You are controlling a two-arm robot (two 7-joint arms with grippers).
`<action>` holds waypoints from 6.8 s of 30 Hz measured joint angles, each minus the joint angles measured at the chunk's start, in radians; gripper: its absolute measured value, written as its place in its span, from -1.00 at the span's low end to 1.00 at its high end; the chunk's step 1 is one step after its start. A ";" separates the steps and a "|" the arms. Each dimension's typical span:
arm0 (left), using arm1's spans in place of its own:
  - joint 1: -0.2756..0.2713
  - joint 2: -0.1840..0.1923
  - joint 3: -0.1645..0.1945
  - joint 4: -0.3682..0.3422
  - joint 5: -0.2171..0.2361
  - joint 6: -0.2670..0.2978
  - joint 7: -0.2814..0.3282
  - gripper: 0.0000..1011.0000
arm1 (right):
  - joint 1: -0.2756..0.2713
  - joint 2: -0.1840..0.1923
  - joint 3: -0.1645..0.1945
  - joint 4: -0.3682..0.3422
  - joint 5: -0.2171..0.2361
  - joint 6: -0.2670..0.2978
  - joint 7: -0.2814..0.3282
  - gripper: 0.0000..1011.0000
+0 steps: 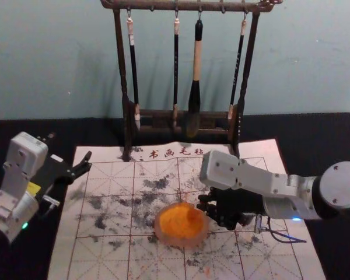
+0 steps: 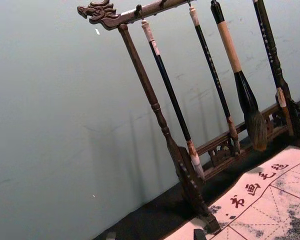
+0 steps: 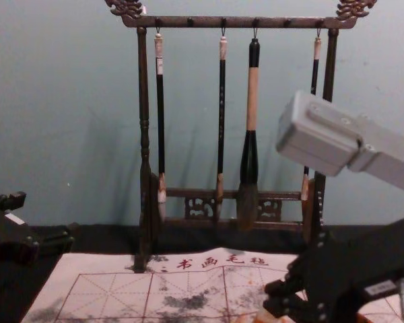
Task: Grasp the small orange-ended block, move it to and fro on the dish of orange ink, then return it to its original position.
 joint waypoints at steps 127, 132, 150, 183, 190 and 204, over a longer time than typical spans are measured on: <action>0.000 0.000 0.000 0.000 0.000 0.000 0.000 0.98 | -0.206 0.163 0.227 -0.103 0.237 0.072 -0.101 -0.83; 0.000 0.000 0.000 0.000 0.000 0.000 0.000 0.98 | -0.195 0.156 0.217 -0.089 0.230 0.074 -0.100 -0.83; 0.000 0.000 0.000 0.000 0.000 0.000 0.000 0.98 | -0.167 0.134 0.188 -0.040 0.207 0.085 -0.092 -0.83; 0.000 0.000 0.000 0.000 0.000 0.000 0.000 0.98 | -0.161 0.127 0.180 -0.034 0.198 0.081 -0.086 -0.83; 0.000 0.000 0.000 0.000 0.000 0.000 0.000 0.98 | -0.161 0.127 0.180 -0.034 0.199 0.081 -0.086 -0.83; 0.000 0.000 0.000 0.000 0.000 0.000 0.000 0.98 | -0.161 0.127 0.180 -0.033 0.199 0.081 -0.086 -0.75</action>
